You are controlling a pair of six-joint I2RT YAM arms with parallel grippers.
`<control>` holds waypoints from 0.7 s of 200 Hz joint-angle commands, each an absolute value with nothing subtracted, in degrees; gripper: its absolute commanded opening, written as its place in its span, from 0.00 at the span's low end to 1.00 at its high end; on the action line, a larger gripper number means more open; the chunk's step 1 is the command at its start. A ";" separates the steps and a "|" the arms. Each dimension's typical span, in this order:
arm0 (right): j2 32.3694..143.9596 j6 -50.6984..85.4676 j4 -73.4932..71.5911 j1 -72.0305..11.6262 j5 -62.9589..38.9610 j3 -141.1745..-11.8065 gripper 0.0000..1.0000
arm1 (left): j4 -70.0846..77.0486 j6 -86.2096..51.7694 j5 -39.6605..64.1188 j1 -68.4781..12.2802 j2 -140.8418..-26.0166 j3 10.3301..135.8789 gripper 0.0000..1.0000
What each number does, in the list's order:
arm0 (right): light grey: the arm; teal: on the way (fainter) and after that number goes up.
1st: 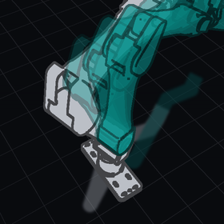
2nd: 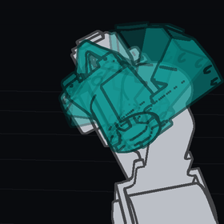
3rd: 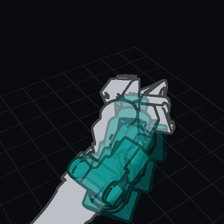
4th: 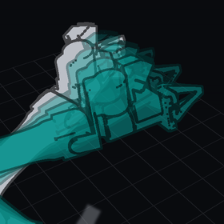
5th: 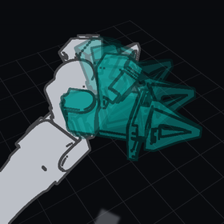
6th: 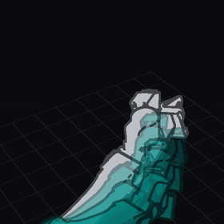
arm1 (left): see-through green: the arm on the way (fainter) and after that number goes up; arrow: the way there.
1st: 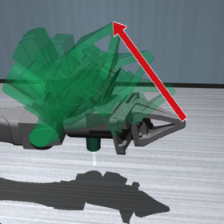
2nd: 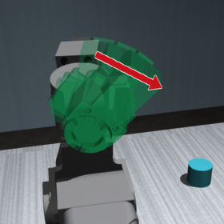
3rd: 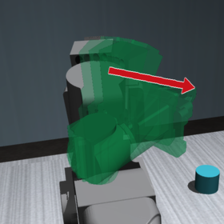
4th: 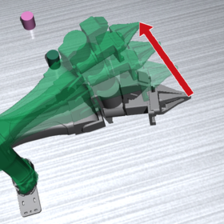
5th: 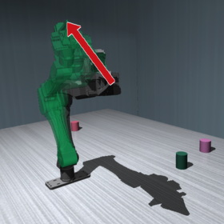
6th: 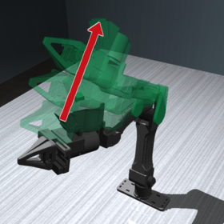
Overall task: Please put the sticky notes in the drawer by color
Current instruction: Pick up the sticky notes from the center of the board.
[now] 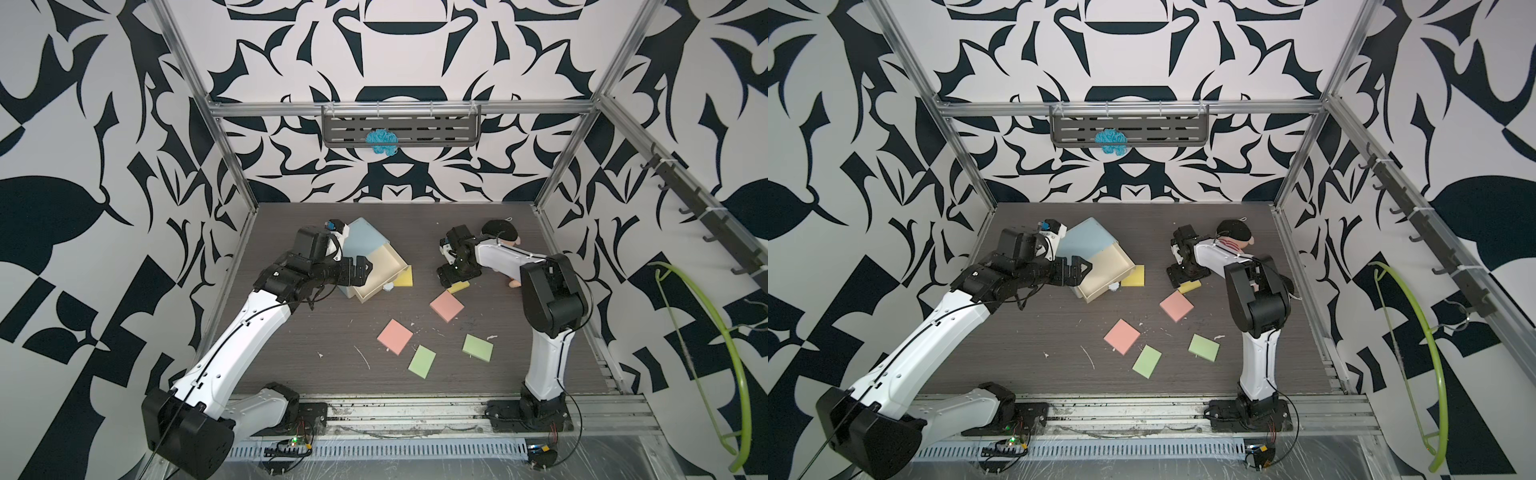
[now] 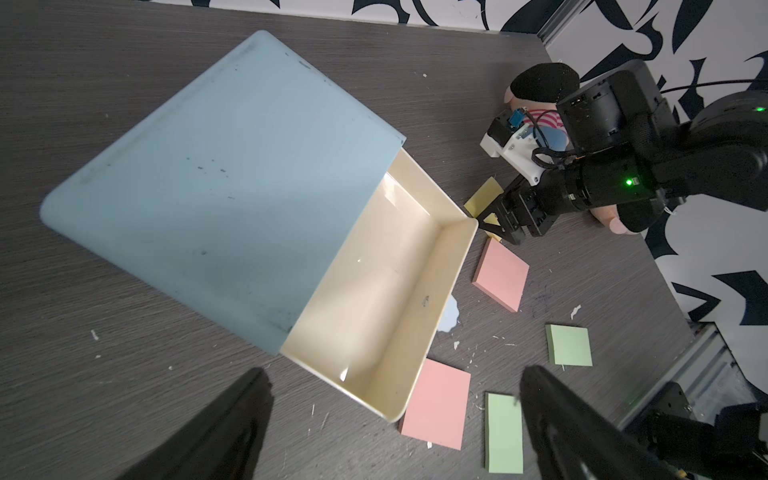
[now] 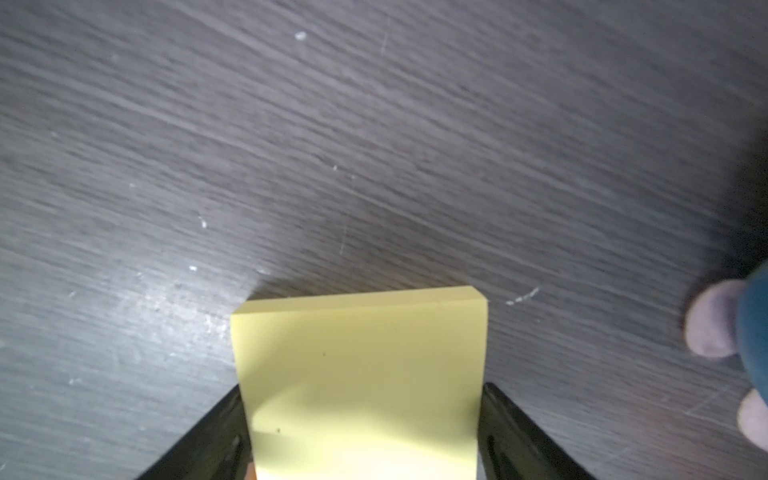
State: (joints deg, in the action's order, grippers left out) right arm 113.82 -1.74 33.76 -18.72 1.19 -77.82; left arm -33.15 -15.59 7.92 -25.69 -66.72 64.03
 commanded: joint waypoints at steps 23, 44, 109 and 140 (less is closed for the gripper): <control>112.18 -1.80 35.52 -18.52 3.69 -77.11 0.82 | -32.12 -15.03 8.46 -25.84 -67.04 62.94 0.99; 111.26 -1.48 35.34 -18.54 3.61 -77.15 0.81 | -32.22 -15.03 8.29 -25.84 -66.92 62.85 0.99; 107.63 -0.74 35.77 -18.54 2.82 -77.52 0.81 | -32.22 -15.03 8.18 -25.84 -66.25 62.47 0.99; 103.91 -0.30 36.63 -18.61 1.92 -78.22 0.81 | -32.21 -15.03 7.91 -25.84 -65.87 62.23 0.99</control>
State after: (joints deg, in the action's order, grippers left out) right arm 108.99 -1.30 35.29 -18.72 2.17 -77.21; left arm -32.71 -15.57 7.86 -25.67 -66.89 63.35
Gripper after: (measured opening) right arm 0.807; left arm 0.993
